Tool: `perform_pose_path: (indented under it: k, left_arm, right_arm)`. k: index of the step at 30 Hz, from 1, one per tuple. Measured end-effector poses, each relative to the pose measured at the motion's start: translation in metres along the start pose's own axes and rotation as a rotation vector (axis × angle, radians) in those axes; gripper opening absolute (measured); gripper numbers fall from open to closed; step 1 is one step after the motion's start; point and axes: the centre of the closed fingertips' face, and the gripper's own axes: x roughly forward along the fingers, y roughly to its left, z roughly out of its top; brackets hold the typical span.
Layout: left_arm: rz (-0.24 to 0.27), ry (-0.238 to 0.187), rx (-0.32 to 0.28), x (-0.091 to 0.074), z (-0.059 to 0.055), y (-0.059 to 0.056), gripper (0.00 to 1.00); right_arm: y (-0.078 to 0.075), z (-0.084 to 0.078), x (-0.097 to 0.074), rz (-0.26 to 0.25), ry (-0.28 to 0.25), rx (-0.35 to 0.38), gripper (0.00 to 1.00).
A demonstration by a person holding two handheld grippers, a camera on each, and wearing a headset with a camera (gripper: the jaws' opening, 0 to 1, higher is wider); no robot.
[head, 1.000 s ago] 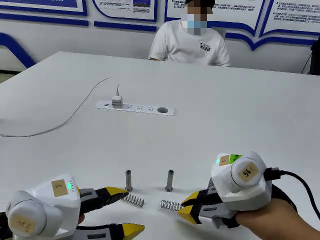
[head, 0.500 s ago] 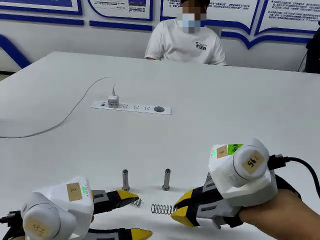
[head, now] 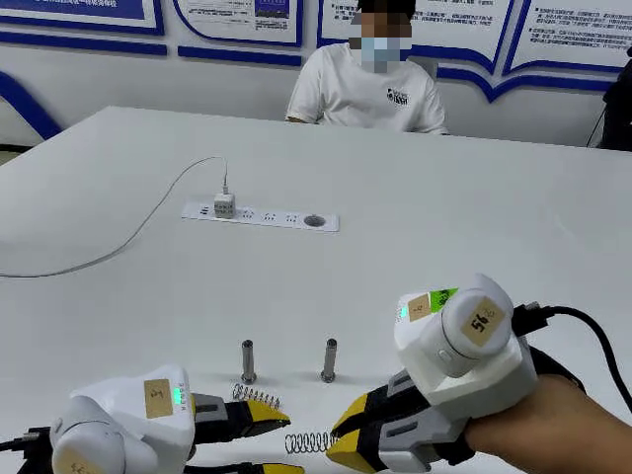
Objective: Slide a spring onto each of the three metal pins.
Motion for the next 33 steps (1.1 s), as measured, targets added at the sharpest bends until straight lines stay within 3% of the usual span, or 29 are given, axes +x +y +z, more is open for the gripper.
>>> perform_pose_path:
  k: [7,13,33]
  left_arm:
    - [-0.028,0.000,0.019,0.003,0.001,-0.007,0.13]
    - [-0.035,-0.006,0.016,0.004,0.002,-0.008,0.12]
    - [-0.014,-0.070,-0.067,0.002,0.016,-0.002,0.11]
  right_arm:
    - [0.005,-0.001,-0.001,0.013,0.016,-0.002,0.11]
    - [0.007,0.007,-0.007,0.007,0.004,-0.012,0.11]
    - [0.005,0.043,-0.011,-0.049,-0.128,-0.060,0.12]
